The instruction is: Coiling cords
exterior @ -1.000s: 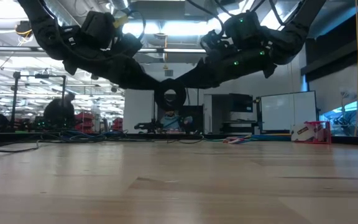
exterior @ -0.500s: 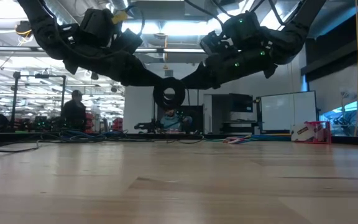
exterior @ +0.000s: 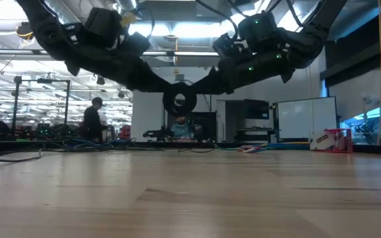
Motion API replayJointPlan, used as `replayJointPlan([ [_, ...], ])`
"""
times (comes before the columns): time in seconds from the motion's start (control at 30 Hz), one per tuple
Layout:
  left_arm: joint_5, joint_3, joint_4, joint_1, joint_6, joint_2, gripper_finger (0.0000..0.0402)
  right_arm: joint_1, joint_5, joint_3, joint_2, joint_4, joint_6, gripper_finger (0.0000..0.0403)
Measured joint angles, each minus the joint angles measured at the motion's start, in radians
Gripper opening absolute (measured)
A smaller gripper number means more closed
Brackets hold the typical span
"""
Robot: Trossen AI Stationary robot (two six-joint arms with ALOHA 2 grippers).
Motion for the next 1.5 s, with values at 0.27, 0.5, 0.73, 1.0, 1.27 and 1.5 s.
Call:
replayJointPlan([
  [0.27, -0.110, 0.000, -0.229, -0.002, 0.048, -0.248, 0.0166, -0.001, 0.119, 0.000, -0.111, 0.003, -0.001, 0.0005],
  [0.5, -0.113, 0.000, -0.281, -0.026, -0.045, -0.326, 0.0155, -0.001, 0.292, 0.019, -0.193, 0.107, -0.042, 0.0004],
  [0.73, -0.120, 0.000, -0.277, -0.062, -0.004, -0.277, 0.0147, -0.001, 0.315, 0.103, -0.196, 0.005, -0.108, 0.0003],
  [1.0, -0.125, 0.000, -0.080, -0.053, -0.066, -0.176, 0.0147, -0.001, 0.325, 0.106, -0.195, 0.058, -0.110, 0.0003],
  [1.27, -0.129, 0.000, 0.256, -0.053, -0.173, 0.062, 0.0147, -0.001, 0.337, 0.107, -0.195, 0.090, -0.136, 0.0005],
  [1.5, -0.140, 0.051, 0.375, -0.051, -0.251, 0.214, 0.0147, -0.001, 0.338, 0.107, -0.195, 0.093, -0.162, 0.0005],
])
